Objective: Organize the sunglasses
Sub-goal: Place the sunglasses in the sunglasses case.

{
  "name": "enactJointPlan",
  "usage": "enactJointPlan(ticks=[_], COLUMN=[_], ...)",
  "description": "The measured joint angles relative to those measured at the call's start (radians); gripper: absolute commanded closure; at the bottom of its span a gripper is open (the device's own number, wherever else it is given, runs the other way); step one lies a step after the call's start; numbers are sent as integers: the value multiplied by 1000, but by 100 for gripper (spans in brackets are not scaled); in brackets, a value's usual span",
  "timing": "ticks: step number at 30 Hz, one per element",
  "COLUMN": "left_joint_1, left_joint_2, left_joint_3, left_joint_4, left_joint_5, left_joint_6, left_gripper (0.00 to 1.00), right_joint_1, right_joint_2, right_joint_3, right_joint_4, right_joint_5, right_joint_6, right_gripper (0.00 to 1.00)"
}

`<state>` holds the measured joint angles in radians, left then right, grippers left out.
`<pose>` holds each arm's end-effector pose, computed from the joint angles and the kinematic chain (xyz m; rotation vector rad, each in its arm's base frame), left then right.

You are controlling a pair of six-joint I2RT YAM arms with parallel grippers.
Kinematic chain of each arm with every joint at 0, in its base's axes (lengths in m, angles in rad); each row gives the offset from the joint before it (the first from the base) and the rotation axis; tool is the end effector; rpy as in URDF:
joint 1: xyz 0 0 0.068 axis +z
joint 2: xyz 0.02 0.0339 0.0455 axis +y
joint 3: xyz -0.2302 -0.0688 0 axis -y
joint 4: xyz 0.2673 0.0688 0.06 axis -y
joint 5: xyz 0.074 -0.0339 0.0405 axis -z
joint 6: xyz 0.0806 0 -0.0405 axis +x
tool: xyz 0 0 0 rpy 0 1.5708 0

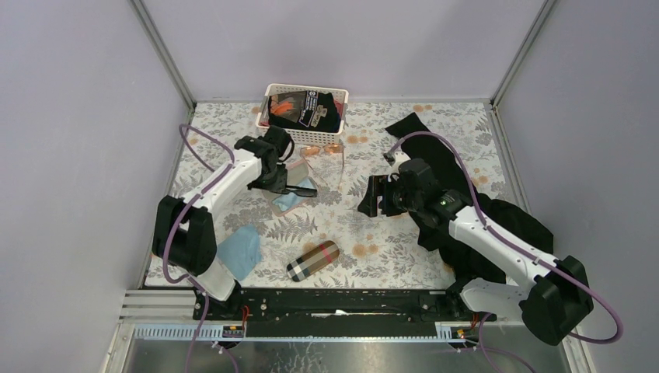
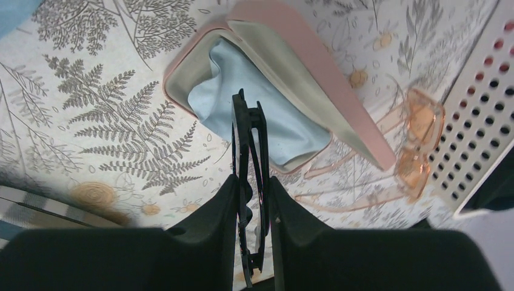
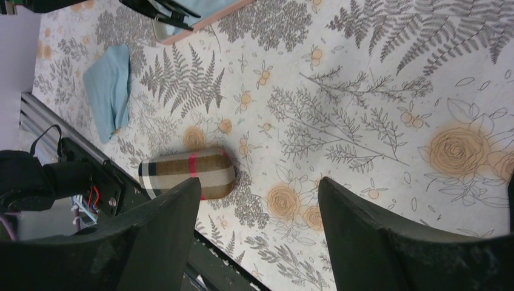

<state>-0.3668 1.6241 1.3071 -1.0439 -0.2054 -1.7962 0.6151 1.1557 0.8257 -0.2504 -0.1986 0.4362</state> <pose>0.3203 -0.1054 0.1675 -1.8977 2.1396 -0.1274 0.2583 0.2019 0.2104 -0.3218 2.2316 0.8042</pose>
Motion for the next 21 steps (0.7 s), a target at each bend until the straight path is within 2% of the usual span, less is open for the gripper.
enactJointPlan(ticks=[5, 9, 21], left_joint_1=[-24, -51, -71], left_joint_2=[-1, -6, -6], left_joint_3=[-48, -115, -133], left_joint_4=[11, 57, 109], left_joint_5=[-25, -21, -8], left_joint_6=[-164, -227, -270], left_gripper=[100, 100, 100], right_joint_1=[0, 0, 0], right_joint_2=[-17, -30, -44], right_joint_3=[-23, -29, -61], right_joint_4=[-8, -11, -8], right_joint_5=[-48, -78, -149], right_joint_6=[-7, -17, -21], right_gripper=[22, 22, 22])
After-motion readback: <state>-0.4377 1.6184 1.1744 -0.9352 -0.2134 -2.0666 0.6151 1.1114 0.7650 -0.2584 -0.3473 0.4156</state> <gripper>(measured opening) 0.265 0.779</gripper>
